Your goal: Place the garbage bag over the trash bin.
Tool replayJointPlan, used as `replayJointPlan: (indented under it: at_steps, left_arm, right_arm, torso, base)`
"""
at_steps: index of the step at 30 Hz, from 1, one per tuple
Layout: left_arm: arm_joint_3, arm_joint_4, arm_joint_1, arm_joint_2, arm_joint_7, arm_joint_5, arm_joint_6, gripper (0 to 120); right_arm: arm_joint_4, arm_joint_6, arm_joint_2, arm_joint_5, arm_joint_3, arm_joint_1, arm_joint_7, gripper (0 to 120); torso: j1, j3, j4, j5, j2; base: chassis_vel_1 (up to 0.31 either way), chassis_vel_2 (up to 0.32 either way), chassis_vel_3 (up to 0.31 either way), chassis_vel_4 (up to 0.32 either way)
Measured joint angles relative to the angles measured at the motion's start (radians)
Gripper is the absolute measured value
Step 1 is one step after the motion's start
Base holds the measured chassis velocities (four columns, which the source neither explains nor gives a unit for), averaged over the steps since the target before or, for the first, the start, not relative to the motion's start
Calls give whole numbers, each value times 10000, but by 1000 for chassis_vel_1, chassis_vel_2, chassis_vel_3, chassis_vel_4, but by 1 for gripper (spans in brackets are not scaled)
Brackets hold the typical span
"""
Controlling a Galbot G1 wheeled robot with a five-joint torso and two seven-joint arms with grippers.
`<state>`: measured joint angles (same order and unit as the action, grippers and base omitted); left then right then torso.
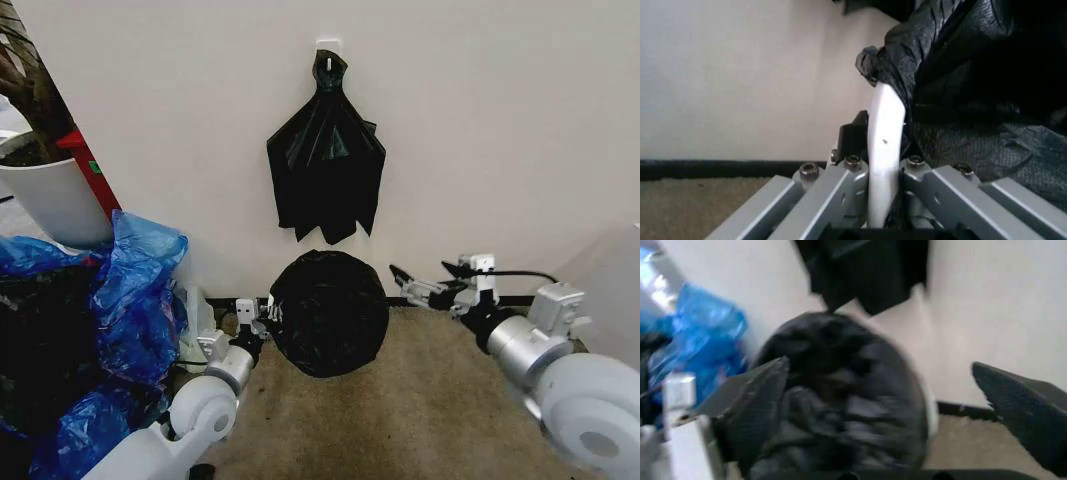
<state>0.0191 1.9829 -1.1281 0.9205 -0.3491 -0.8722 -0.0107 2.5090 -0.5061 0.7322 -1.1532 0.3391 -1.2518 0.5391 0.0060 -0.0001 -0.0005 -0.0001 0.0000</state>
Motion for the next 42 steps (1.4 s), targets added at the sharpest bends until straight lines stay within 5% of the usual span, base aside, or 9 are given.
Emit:
replayJointPlan:
  at_steps: [7, 16, 26, 42]
  left_arm:
    - [521, -76, 38, 136, -222, 255, -34, 1]
    - [952, -77, 129, 428, -275, 748, 149, 1]
    - [1100, -155, -8, 784, -200, 1373, 300, 1]
    - [1300, 38, -307, 1040, 134, 2288, 609, 1]
  right_arm:
    - [-34, -58, 175, 732, -1994, 376, 201, 70]
    - [-506, -529, 827, -245, -3881, 1495, 3361, 36]
    - [-1429, 69, 1776, -684, -5222, 2361, 5160, 0]
    - [-2562, 403, 2121, -430, -5343, 2398, 6093, 0]
  torso:
    - [0, 1, 3, 0, 0]
    - [1, 1, 1, 1, 0]
    - [1, 1, 2, 1, 0]
    - [1, 1, 2, 1, 0]
  base:
    - [0, 0, 0, 0]
    - [0, 0, 0, 0]
    - [0, 0, 0, 0]
    - [0, 0, 0, 0]
